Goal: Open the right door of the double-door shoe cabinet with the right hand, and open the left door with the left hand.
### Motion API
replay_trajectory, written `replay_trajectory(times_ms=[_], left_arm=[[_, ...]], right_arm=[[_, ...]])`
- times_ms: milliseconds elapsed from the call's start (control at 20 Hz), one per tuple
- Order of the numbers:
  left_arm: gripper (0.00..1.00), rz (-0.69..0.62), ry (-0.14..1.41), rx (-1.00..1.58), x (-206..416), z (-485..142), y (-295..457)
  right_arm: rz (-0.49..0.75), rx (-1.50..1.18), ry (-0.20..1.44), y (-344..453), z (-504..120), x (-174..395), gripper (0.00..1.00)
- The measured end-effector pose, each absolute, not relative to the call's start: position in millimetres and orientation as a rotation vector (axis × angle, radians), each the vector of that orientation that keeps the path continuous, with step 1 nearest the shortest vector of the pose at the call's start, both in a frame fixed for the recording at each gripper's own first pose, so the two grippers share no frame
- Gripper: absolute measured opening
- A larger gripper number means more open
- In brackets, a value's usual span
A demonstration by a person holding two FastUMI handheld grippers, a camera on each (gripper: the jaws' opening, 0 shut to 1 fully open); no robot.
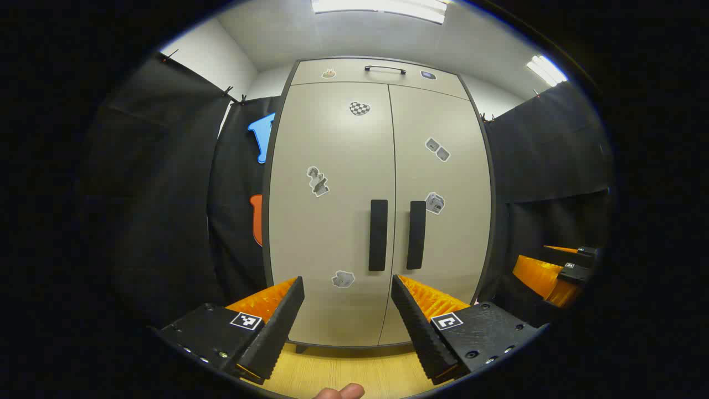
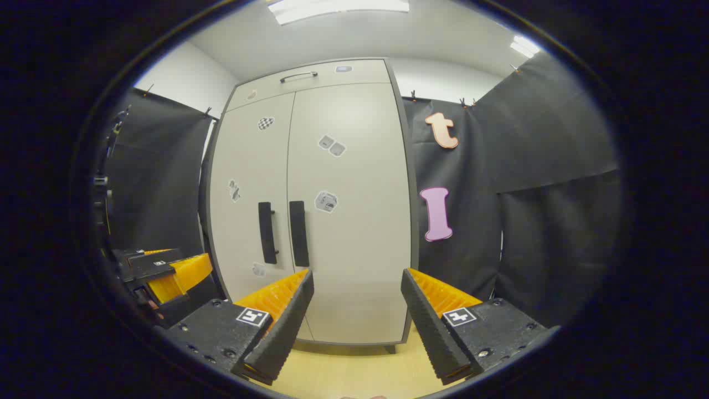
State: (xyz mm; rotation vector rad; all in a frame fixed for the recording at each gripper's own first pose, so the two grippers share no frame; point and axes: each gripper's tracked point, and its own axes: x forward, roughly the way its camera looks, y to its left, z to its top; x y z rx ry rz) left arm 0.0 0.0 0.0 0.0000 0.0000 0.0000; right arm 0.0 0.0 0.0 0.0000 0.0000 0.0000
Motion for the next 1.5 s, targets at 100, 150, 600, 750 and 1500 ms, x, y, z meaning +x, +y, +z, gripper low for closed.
replay_trajectory(times_ms=[100,150,600,750,1500], left_arm=[[0.95,-0.013,0.001,-0.002,2.2,-0.1,-0.6],[0.95,-0.014,-0.001,0.003,2.9,0.3,0.1],[0.95,-0.033,-0.031,0.021,9.6,6.3,-1.5],[0.95,-0.032,-0.031,0.024,8.4,7.6,2.2],[0.95,-0.037,-0.021,0.029,5.0,4.0,8.8]], right_arm=[[-0.022,-0.002,-0.016,-2.4,4.5,-2.1,0.99],[-0.014,-0.009,-0.017,1.8,5.0,-1.2,0.99],[-0.023,-0.009,-0.018,8.3,3.7,0.3,0.99],[-0.03,-0.006,-0.006,8.3,-0.6,0.4,0.99],[-0.041,0.008,0.009,12.1,-8.1,12.1,0.99]])
